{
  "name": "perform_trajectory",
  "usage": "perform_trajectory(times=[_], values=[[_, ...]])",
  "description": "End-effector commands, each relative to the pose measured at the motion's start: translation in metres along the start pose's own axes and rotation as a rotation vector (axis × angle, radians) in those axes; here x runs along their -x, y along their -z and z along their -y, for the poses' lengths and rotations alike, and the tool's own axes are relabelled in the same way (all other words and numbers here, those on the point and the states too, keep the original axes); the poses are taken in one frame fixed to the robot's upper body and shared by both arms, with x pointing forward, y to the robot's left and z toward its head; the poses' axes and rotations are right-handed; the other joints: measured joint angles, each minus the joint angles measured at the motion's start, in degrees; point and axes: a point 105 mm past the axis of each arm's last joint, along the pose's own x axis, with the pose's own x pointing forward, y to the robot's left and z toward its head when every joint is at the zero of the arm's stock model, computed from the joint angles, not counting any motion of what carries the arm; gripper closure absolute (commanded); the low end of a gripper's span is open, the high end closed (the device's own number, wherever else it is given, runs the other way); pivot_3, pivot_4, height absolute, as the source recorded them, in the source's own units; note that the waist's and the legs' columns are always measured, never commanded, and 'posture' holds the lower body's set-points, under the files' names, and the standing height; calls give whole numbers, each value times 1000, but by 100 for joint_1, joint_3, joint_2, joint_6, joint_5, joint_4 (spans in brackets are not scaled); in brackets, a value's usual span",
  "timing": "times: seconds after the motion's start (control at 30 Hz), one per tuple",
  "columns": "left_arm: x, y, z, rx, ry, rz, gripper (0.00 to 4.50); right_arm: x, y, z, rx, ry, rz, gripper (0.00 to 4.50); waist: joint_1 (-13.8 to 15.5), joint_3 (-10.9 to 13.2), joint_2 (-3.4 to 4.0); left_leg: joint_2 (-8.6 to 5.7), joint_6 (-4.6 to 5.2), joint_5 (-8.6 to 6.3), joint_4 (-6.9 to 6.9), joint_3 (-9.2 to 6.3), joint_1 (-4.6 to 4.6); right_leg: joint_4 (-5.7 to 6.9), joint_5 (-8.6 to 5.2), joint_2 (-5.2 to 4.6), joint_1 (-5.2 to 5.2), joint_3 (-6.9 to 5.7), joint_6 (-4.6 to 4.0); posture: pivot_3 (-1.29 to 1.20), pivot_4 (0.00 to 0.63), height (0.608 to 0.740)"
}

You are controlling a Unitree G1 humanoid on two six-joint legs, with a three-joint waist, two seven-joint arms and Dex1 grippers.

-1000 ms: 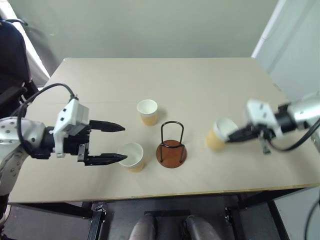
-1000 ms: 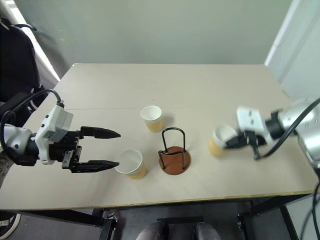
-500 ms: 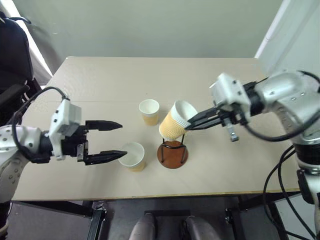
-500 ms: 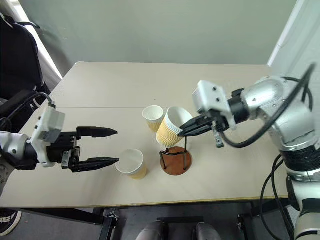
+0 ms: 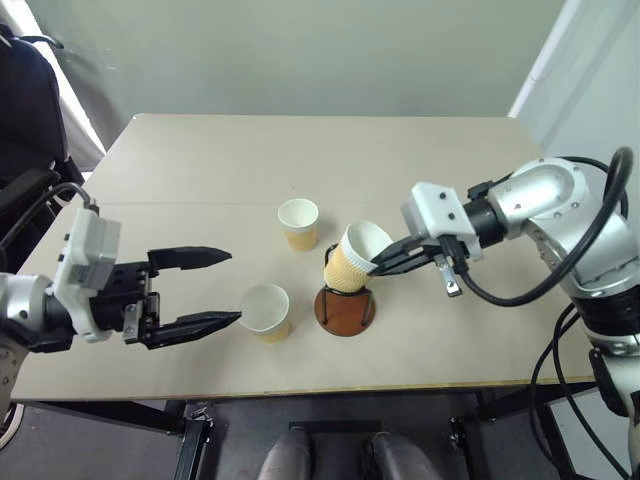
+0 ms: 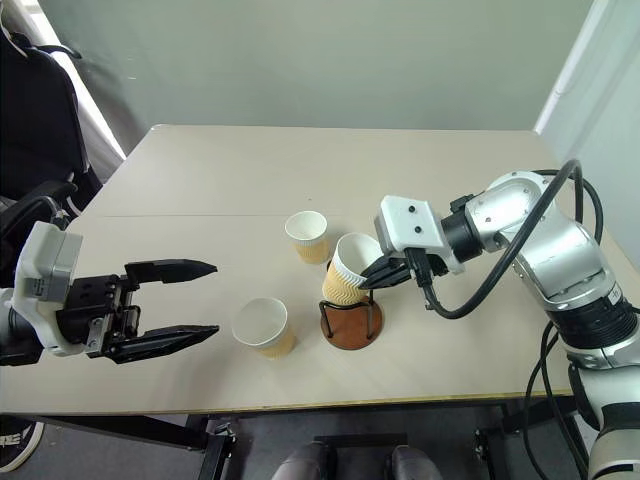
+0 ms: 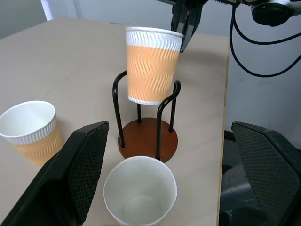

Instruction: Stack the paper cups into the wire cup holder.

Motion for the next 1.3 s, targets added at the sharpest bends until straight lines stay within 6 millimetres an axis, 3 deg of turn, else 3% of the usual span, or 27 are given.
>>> perform_trajectory(times=[0.03,0.07,0.17,0.4,0.53,0.6,0.67,0.73,0.8,0.93,1.03,1.13,1.3], values=[[2,-8,2,-50,-9,-6,0,-2,1,3,50,24,-35,4459,-3,0,0,0,0,0,0,0,0,0,1,0,-1,0,-2,0,150,740],[2,-8,2,-49,-10,-8,0,-1,3,3,48,24,-39,4459,-3,0,0,1,0,0,0,0,0,0,2,0,-1,-1,-3,0,150,740],[3,-6,2,-38,-14,-21,0,-1,4,3,40,27,-42,3903,-2,0,0,1,0,0,-1,0,0,1,2,0,-1,-1,-3,0,150,740],[4,-3,1,-19,1,-52,0,4,4,8,28,59,-39,1503,-1,0,0,1,-1,0,-3,0,0,0,2,0,-2,-1,-4,0,150,740],[1,7,0,-40,21,-133,0,35,-5,23,-90,182,106,101,9,0,0,0,-1,-1,-3,0,-1,-1,1,0,-2,0,-5,0,150,740],[-3,9,1,-66,50,-172,0,69,-13,23,-199,247,324,101,41,1,-2,0,-2,0,-3,0,-4,-3,0,0,-3,1,-6,0,150,740],[-8,16,1,-126,88,-235,0,96,-1,2,-239,282,463,101,117,-20,-35,-2,-4,1,-8,0,-6,-10,-1,-1,-1,3,-8,0,150,740],[-12,20,0,-162,105,-261,0,107,15,-21,-282,309,507,101,176,-29,-50,-3,-14,-8,-14,-8,-1,-32,-8,0,13,0,-15,0,150,740],[-18,23,0,-194,130,-279,0,106,45,-36,-349,448,487,101,165,-28,-49,-2,-24,-18,-11,-5,-2,-44,-9,0,17,2,-15,0,150,740],[-26,24,1,-246,176,-293,0,90,74,-65,-442,523,400,101,99,-11,-22,3,-27,-34,-17,-4,-1,-45,-10,1,16,-2,-14,0,150,740],[-35,23,7,-278,254,-325,0,86,78,-70,-430,568,393,101,4,-10,-20,4,-29,-34,-20,-3,-4,-40,-9,4,18,-1,-14,0,150,740],[-31,36,12,-316,338,-440,0,87,77,-65,-406,600,391,101,-52,-10,-19,8,-27,-29,-19,-3,4,-40,-10,12,38,4,-12,0,150,740],[-29,37,16,-277,367,-451,0,90,77,-60,-398,620,371,101,-26,-10,-19,9,-15,-15,-10,-10,18,-42,-15,16,35,8,0,0,150,740]])
